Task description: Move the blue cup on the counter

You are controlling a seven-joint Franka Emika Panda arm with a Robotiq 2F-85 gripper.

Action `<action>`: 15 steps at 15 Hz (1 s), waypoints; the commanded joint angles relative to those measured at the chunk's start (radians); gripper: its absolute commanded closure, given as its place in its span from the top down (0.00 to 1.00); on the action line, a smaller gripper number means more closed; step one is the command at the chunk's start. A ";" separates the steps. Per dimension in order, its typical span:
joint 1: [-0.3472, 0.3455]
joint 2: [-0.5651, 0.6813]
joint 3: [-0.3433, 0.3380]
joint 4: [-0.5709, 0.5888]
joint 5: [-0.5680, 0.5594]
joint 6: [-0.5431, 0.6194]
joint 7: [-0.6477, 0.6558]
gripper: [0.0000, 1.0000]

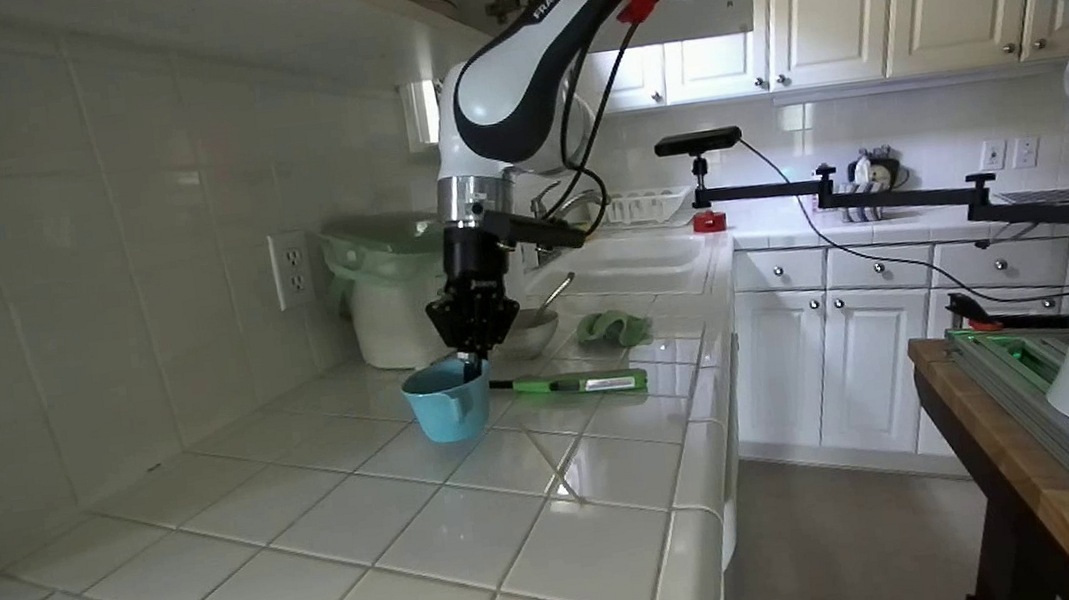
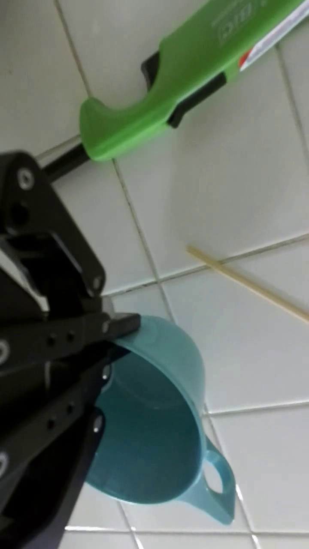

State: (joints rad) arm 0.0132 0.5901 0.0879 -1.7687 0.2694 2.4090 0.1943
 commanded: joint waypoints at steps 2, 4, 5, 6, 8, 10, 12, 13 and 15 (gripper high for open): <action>-0.002 -0.082 0.043 -0.101 -0.017 0.006 -0.185 0.01; -0.001 -0.099 0.057 -0.114 -0.023 -0.005 -0.249 0.01; -0.005 -0.103 0.065 -0.113 -0.022 -0.016 -0.287 0.01; -0.010 -0.105 0.073 -0.113 -0.020 -0.028 -0.324 0.01; -0.011 -0.103 0.078 -0.108 -0.023 -0.043 -0.384 0.01; -0.009 -0.091 0.081 -0.100 -0.030 -0.031 -0.433 0.01; -0.007 -0.075 0.084 -0.090 -0.038 -0.030 -0.469 0.01; -0.005 -0.067 0.085 -0.086 -0.044 -0.026 -0.486 0.01; -0.010 -0.048 0.099 -0.073 -0.042 -0.039 -0.532 0.01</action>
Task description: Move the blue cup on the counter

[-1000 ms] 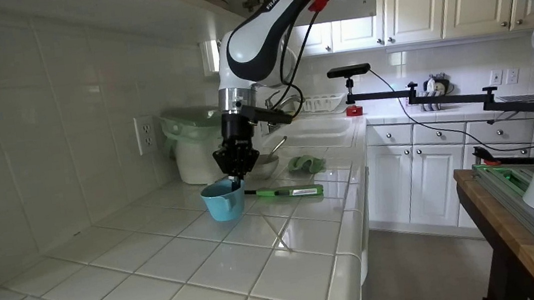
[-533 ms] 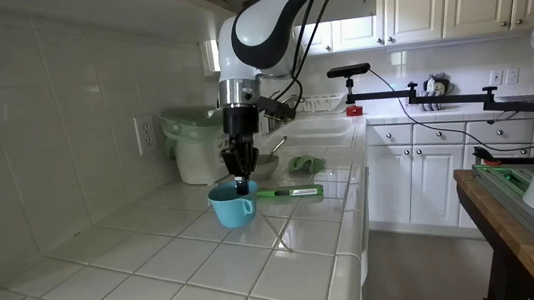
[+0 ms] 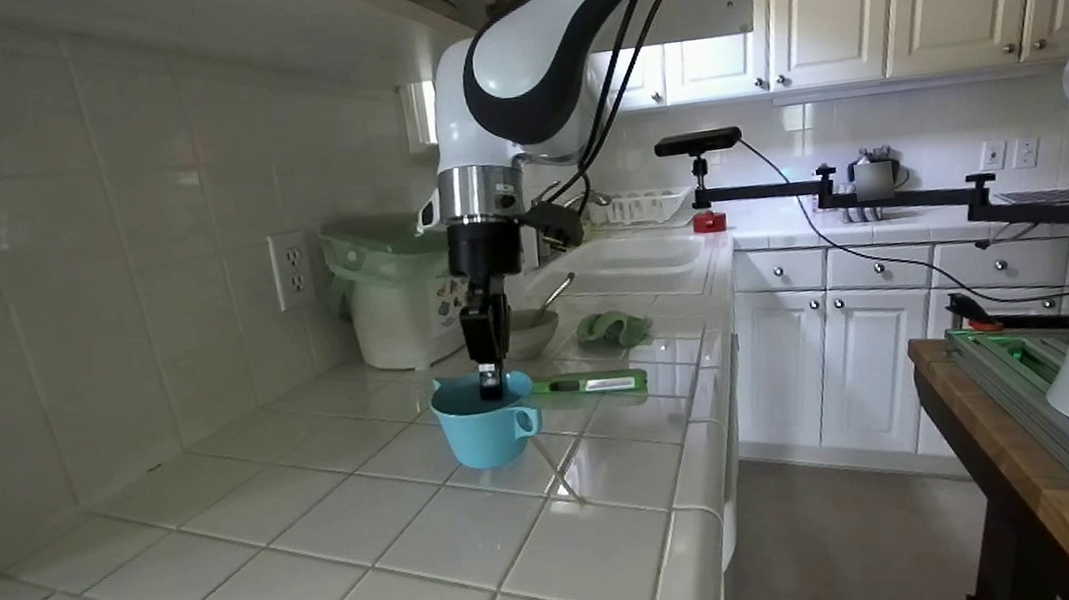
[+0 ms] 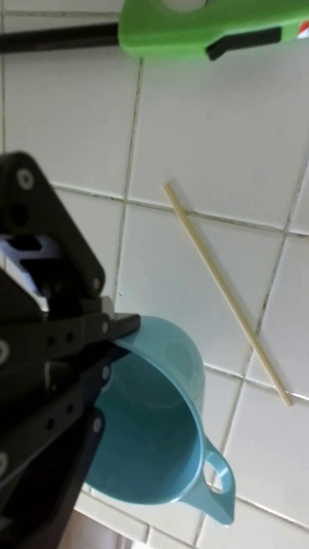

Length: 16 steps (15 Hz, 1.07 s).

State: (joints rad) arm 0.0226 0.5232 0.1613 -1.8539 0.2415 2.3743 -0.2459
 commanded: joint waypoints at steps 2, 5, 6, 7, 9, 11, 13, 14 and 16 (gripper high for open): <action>-0.025 0.036 0.036 0.030 -0.023 -0.038 -0.141 0.01; -0.034 0.061 0.044 0.064 -0.034 -0.086 -0.216 0.01; -0.036 0.066 0.043 0.074 -0.046 -0.093 -0.239 0.01; -0.036 0.071 0.040 0.085 -0.057 -0.106 -0.256 0.01; -0.041 0.085 0.040 0.112 -0.080 -0.123 -0.294 0.01; -0.047 0.102 0.044 0.135 -0.093 -0.129 -0.326 0.01; -0.051 0.122 0.050 0.155 -0.092 -0.120 -0.349 0.01; -0.052 0.132 0.054 0.164 -0.090 -0.122 -0.356 0.01; -0.053 0.153 0.062 0.183 -0.087 -0.121 -0.373 0.01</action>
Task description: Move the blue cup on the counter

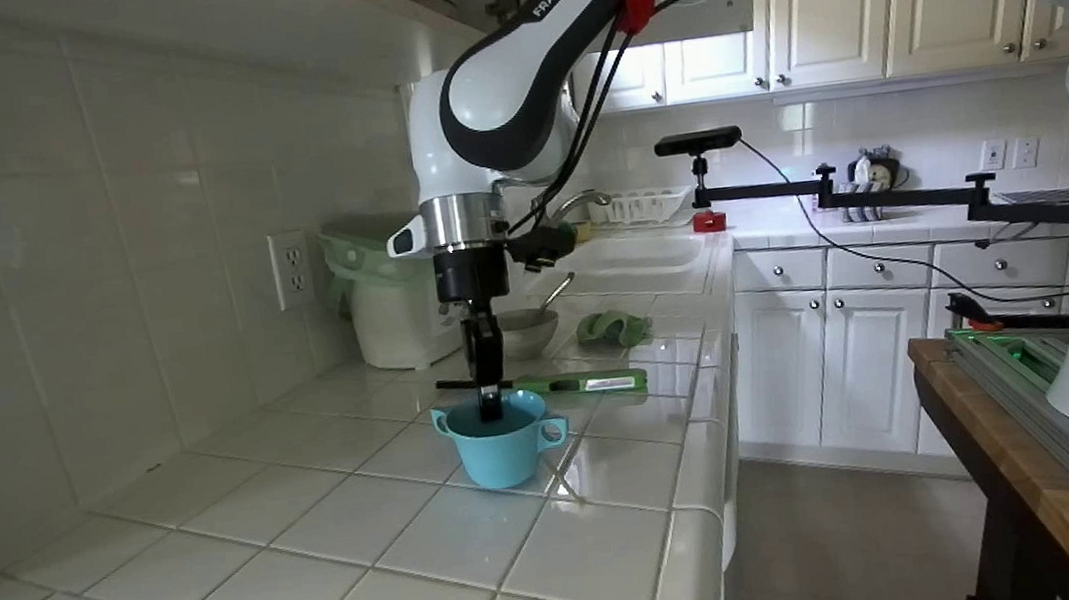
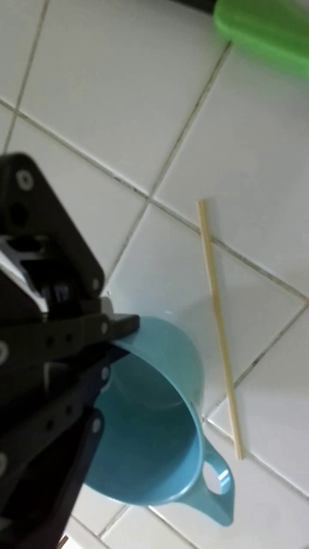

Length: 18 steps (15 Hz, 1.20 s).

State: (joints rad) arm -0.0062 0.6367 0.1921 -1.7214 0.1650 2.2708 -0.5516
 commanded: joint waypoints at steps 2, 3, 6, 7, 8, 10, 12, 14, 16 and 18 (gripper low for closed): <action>-0.024 0.056 0.038 0.064 -0.010 -0.012 -0.074 0.01; -0.023 0.062 0.040 0.071 -0.012 -0.013 -0.076 0.01; -0.020 0.069 0.040 0.079 -0.017 -0.008 -0.083 0.16; -0.020 0.065 0.041 0.076 -0.017 -0.009 -0.084 0.32; -0.020 0.057 0.042 0.070 -0.017 -0.007 -0.087 0.37; -0.023 0.035 0.050 0.056 -0.012 -0.029 -0.094 0.53; -0.019 -0.004 0.050 0.031 -0.007 -0.057 -0.074 0.68; -0.021 -0.052 0.052 0.002 0.010 -0.079 -0.061 0.83; 0.001 -0.114 0.023 -0.037 0.003 -0.074 0.024 0.98; 0.015 -0.172 0.000 -0.080 0.008 -0.039 0.139 1.00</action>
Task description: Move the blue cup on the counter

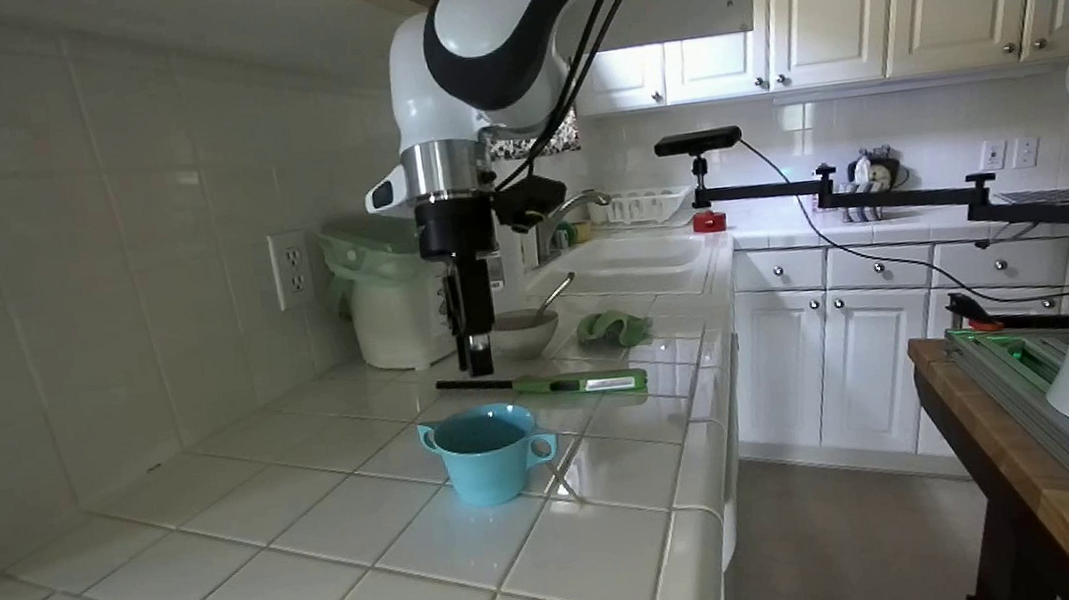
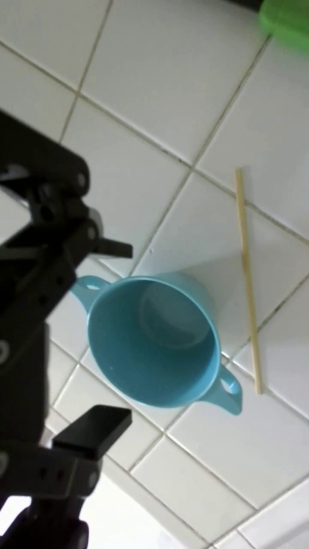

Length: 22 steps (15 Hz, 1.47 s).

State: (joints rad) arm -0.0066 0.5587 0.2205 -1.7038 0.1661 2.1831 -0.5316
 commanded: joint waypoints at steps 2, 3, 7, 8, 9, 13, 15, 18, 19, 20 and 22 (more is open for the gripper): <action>0.022 -0.151 -0.046 -0.133 0.018 0.046 0.225 1.00; 0.028 -0.177 -0.052 -0.156 0.023 0.070 0.270 1.00; 0.078 -0.278 -0.071 -0.247 -0.008 0.205 0.474 1.00; 0.099 -0.299 -0.081 -0.268 -0.037 0.248 0.532 1.00; 0.124 -0.328 -0.093 -0.294 -0.080 0.285 0.592 1.00; 0.197 -0.438 -0.155 -0.357 -0.409 0.241 0.821 1.00; 0.205 -0.474 -0.162 -0.354 -0.574 0.173 0.923 1.00; 0.194 -0.508 -0.129 -0.296 -0.680 -0.068 0.920 1.00; 0.189 -0.511 -0.116 -0.273 -0.618 -0.158 0.840 1.00; 0.185 -0.511 -0.105 -0.255 -0.574 -0.221 0.788 1.00; 0.177 -0.494 -0.093 -0.216 -0.478 -0.293 0.693 1.00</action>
State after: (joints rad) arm 0.1803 0.0338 0.1143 -1.9850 -0.4219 1.9969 0.2963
